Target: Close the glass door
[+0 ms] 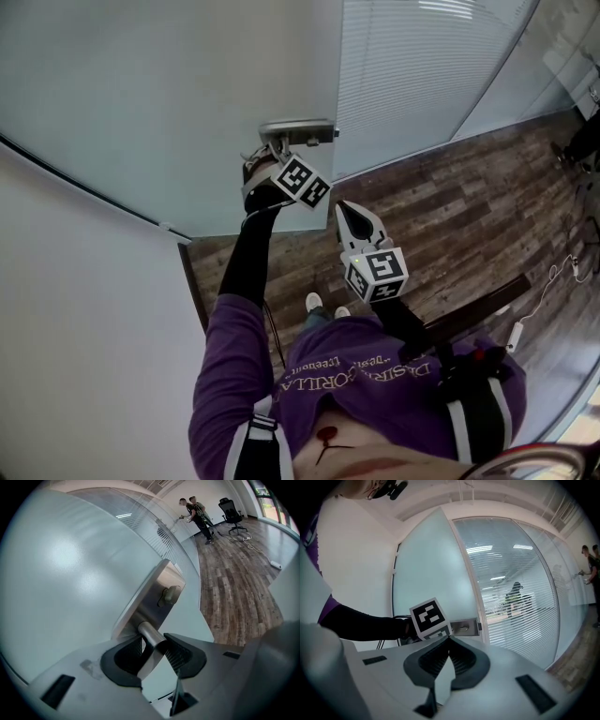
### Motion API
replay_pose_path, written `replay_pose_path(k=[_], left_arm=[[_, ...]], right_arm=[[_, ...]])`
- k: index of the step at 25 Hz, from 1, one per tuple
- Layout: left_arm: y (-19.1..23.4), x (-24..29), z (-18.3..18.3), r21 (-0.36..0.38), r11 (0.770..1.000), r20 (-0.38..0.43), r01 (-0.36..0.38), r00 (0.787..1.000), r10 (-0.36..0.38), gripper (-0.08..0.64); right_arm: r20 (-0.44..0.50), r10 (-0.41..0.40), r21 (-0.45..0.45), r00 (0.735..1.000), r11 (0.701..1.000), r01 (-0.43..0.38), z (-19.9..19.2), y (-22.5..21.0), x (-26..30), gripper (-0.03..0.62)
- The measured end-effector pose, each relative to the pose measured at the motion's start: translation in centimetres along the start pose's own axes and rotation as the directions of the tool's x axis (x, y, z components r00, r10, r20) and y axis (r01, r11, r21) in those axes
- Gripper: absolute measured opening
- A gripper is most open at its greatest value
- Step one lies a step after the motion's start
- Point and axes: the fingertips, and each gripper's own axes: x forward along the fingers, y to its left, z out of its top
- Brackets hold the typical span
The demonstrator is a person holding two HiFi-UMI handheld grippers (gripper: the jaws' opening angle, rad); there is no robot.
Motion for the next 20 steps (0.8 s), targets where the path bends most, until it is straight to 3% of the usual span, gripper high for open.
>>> replay_pose_path(k=[20], left_arm=[[1.1, 2.1, 0.8, -0.016, 1.0, -0.008, -0.002, 1.0, 0.002, 0.141]], right_arm=[[0.012, -0.07, 0.003, 0.997, 0.998, 0.07, -0.7, 1.2, 3.2, -0.005]])
